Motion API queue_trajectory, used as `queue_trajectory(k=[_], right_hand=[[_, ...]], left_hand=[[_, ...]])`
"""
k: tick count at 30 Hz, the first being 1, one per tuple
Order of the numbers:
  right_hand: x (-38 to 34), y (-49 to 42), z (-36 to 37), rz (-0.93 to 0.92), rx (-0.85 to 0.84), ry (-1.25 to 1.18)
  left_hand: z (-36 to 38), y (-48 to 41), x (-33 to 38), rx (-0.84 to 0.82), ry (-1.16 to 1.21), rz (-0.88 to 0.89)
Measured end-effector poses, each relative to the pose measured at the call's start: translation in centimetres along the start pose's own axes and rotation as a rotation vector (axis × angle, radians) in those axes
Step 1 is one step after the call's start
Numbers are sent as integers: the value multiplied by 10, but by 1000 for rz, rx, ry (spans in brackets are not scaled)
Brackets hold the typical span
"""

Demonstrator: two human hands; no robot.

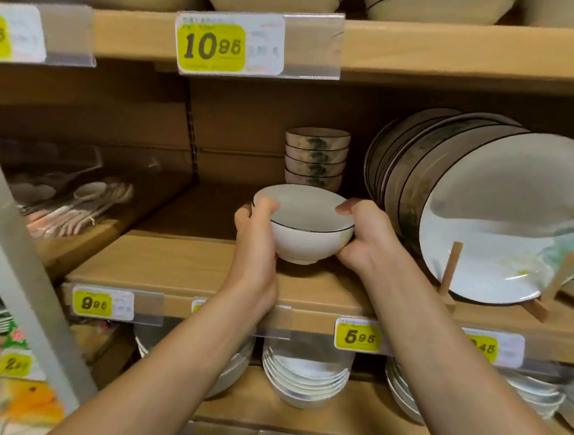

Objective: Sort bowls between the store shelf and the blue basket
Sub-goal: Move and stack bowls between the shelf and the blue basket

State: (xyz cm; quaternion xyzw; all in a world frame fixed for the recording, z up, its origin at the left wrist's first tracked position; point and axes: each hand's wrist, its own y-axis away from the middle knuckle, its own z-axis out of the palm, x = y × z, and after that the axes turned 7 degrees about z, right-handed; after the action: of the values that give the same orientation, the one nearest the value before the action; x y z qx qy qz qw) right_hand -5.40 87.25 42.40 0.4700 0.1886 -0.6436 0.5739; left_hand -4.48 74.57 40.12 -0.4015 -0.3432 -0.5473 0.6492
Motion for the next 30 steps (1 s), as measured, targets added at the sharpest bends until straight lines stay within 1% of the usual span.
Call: queue_trajectory(k=[3, 6, 10, 12, 15, 17, 20, 23, 25, 28, 30], right_hand=[[6, 2, 5, -15, 16, 16], [14, 7, 9, -30, -18, -13], [17, 11, 5, -74, -93, 6], [10, 12, 2, -48, -151, 18], [2, 14, -2, 13, -252, -17], [1, 14, -4, 21, -291, -24], [4, 15, -4, 19, -304, -21], [9, 18, 0, 14, -260, -43], [11, 18, 3, 10, -210, -79], [8, 18, 6, 28, -142, -113], [6, 19, 8, 42, -128, -121]], left_hand=[[5, 16, -10, 4, -43, 51], [5, 14, -5, 56, -65, 85], [-7, -1, 9, 82, -84, -15], [-12, -5, 15, 66, -88, -56], [-14, -7, 22, -17, -99, -106], [-15, -9, 27, -54, -109, -132], [-17, -14, 35, -99, -105, -236], [-22, -18, 41, -158, -92, -325], [-28, -20, 38, -210, -23, -300], [-40, -22, 31, -266, 76, -169], [-45, -23, 32, -416, -6, -109]])
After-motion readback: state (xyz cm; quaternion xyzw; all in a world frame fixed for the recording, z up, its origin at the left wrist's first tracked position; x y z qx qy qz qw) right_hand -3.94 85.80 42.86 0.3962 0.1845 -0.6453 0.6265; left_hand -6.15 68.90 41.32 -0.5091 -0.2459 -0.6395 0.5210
